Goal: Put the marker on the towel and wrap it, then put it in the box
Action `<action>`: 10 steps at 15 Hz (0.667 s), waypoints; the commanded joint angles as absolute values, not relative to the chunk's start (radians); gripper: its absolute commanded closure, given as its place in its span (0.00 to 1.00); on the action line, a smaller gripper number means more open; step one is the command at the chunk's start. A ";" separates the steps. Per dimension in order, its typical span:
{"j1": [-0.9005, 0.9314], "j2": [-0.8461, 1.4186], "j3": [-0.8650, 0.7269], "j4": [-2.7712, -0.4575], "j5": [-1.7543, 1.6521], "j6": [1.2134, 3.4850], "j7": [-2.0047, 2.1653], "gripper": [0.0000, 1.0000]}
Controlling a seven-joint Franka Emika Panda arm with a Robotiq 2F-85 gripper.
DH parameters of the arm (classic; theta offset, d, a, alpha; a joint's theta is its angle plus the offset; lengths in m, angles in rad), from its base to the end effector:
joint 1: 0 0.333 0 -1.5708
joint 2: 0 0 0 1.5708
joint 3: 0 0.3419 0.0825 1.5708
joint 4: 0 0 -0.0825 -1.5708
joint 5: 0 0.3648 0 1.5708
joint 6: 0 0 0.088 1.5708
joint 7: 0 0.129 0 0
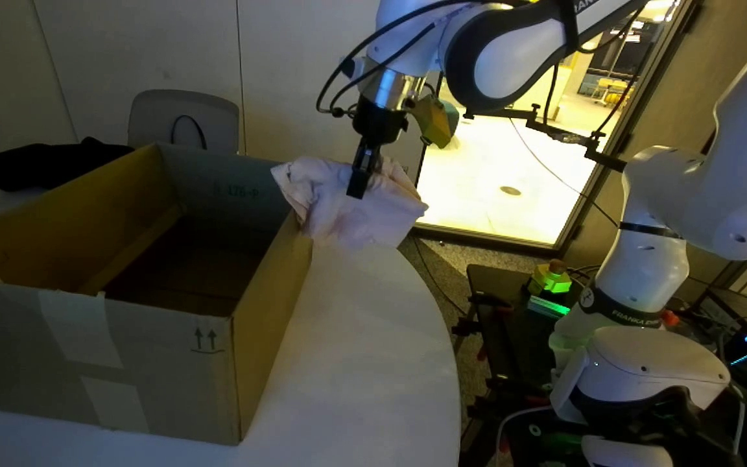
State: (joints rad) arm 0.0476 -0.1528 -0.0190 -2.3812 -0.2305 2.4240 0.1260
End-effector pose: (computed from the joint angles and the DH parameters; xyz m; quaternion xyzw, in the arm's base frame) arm 0.4803 0.0094 0.4167 0.9914 0.0306 0.1032 0.0745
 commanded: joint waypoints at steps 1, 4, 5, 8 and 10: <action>0.031 -0.110 0.030 -2.259 -0.248 2.434 0.196 1.00; 0.038 -0.018 0.059 -2.140 -0.267 2.447 0.254 1.00; 0.040 0.012 0.064 -2.103 -0.278 2.455 0.282 0.99; 0.056 0.125 0.066 -1.985 -0.310 2.512 0.402 0.99; 0.078 0.198 0.050 -1.911 -0.320 2.547 0.497 0.99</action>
State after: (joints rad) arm 0.0552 0.0715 0.0621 -2.0579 -0.2840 2.5032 0.3664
